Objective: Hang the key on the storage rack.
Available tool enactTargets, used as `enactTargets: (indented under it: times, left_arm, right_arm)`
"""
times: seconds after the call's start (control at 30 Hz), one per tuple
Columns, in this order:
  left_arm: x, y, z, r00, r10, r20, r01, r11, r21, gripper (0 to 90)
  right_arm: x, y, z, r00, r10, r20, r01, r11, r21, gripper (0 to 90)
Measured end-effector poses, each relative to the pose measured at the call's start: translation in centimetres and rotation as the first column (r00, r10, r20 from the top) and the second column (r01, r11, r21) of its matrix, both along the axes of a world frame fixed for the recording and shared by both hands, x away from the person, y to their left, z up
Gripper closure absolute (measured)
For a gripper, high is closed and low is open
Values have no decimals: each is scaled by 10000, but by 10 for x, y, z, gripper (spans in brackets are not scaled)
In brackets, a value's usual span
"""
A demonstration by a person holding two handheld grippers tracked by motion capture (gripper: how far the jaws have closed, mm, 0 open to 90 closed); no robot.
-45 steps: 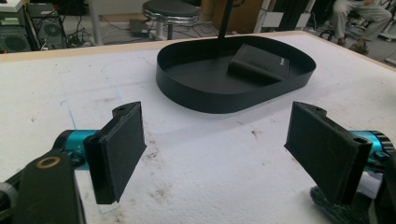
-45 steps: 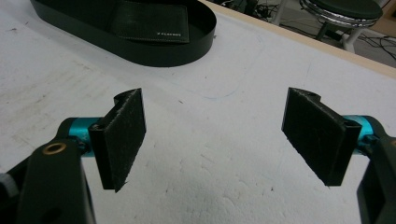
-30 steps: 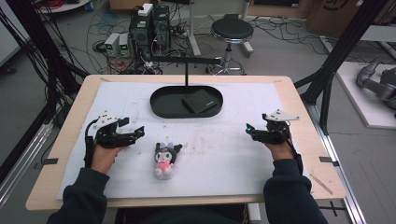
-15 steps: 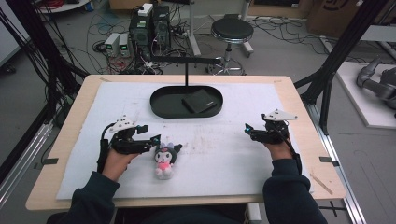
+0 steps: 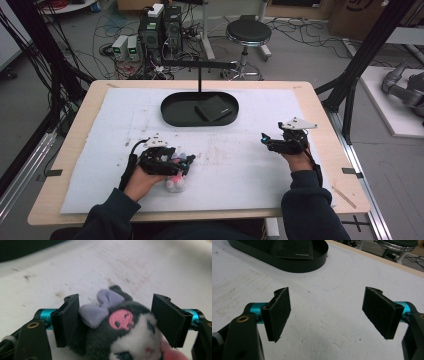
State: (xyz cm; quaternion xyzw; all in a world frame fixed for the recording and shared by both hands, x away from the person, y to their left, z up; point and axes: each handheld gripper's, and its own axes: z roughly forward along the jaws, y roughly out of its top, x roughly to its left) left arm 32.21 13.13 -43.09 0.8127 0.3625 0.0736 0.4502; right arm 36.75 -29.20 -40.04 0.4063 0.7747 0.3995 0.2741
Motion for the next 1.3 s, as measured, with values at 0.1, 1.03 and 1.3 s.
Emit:
enactTargets:
  times: [0.1, 1.03, 1.3]
  left_arm:
    - [1, -6, -5, 9993, -367, -24, 367, 9993, 90, 293]
    - [40, 65, 3, 9899, 1021, 986, -989, 9944, -375, 419]
    - [21, 54, 18, 9354, 3223, 1458, -3292, 9439, 259, 268]
  right_arm:
    - [0, 0, 0, 10000, -2, 84, 2, 10000, -20, 236]
    - [0, 1, 0, 10000, 8, 52, -8, 10000, -67, 238]
    - [0, 1, 0, 10000, 10, 53, -10, 9999, -110, 239]
